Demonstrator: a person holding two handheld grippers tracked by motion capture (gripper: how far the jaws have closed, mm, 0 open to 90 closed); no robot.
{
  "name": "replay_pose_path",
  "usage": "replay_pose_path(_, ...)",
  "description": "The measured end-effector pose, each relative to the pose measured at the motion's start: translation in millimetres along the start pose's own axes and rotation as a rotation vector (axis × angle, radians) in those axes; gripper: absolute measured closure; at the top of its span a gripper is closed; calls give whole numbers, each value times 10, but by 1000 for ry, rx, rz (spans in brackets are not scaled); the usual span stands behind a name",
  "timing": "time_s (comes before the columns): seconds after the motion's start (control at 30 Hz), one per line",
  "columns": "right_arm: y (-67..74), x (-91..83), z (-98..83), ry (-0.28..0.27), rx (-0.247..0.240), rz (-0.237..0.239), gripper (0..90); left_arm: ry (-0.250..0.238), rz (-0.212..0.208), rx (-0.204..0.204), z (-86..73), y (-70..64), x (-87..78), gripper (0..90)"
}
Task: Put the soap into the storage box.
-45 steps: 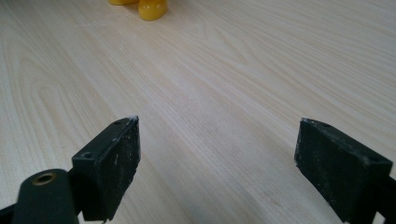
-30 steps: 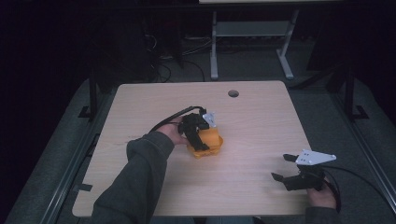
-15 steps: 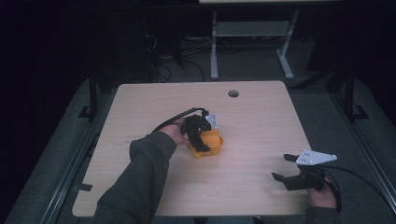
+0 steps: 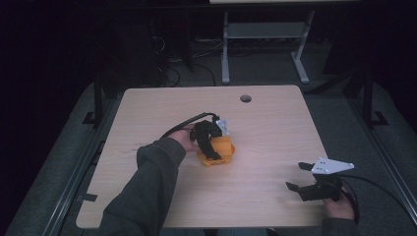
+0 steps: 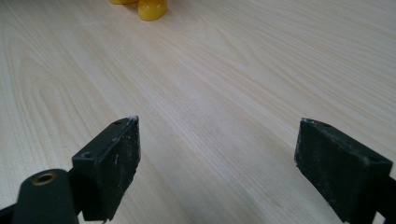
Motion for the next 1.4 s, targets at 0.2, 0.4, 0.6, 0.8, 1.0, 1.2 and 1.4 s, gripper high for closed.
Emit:
replay_pose_path(0.2,-2,-6,0,-4,3,4,137,12,-9,-9,11,7,4,203)
replay_pose_path(0.4,-2,0,-1,-1,0,4,137,16,-14,-22,2,7,7,192)
replay_pose_path(0.6,4,2,0,2,6,4,137,16,-9,-19,-6,11,-4,191)
replay_pose_path(0.8,10,12,4,2,0,5,137,23,-4,-23,-33,6,4,183)
replay_pose_path(1.0,20,17,6,8,1,7,137,4,4,-35,-49,2,-31,180)
replay_pose_path(1.2,15,16,1,8,0,5,137,-12,19,-30,-53,-7,-103,171)
replay_pose_path(1.4,16,20,0,11,-2,3,137,-21,41,-27,-80,-23,-184,172)
Point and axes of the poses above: each handheld gripper's, and its own axes: x roughly forward along the jaws, z roughly out of its top, y roughly to its left, the point moved 3 cm from there along x, roughly forward along the jaws
